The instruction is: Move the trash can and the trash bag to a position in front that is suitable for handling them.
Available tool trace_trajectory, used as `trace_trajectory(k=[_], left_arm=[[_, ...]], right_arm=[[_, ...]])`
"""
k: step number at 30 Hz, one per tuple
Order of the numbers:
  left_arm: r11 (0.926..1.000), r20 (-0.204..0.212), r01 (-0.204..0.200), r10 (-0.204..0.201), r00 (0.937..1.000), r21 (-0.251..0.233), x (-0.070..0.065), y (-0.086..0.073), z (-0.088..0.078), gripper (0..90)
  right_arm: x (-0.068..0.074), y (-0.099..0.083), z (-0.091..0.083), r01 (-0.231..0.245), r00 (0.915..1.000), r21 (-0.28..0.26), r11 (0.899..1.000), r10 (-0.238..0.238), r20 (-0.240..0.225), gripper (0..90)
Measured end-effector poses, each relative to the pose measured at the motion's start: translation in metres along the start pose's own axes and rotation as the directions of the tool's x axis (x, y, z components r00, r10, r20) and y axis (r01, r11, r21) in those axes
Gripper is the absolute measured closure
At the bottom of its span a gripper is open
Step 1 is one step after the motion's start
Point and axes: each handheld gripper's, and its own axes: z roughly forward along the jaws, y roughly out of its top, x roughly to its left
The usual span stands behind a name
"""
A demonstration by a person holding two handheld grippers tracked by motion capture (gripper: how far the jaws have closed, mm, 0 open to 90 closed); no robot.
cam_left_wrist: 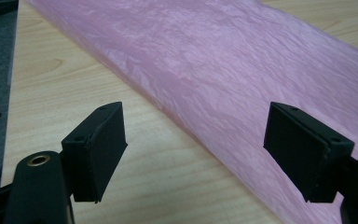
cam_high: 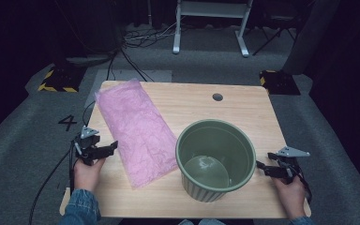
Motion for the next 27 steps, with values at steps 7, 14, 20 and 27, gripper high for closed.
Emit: trace_trajectory(k=[7,14,20,27], left_arm=[[0.9958,-0.051,-0.001,0.006,0.9987,0.091,0.008,0.016,0.036,20.6],[0.9903,-0.078,0.007,0.004,0.9970,0.139,0.013,0.028,0.066,23.5],[0.9840,-0.101,-0.001,0.019,0.9947,0.178,0.016,0.031,0.085,20.1],[0.9765,-0.102,-0.018,0.041,0.9940,0.215,0.005,0.037,0.094,15.5]], right_arm=[[0.000,0.000,0.000,0.000,1.0000,0.000,1.000,0.000,0.001,29.6],[0.000,0.000,0.000,0.000,1.0000,0.000,1.000,0.000,0.001,29.6],[0.000,0.000,0.000,0.000,1.0000,0.000,1.000,0.000,0.002,29.6],[0.000,0.000,0.000,-0.002,1.0000,-0.001,1.000,0.002,0.003,29.6]])
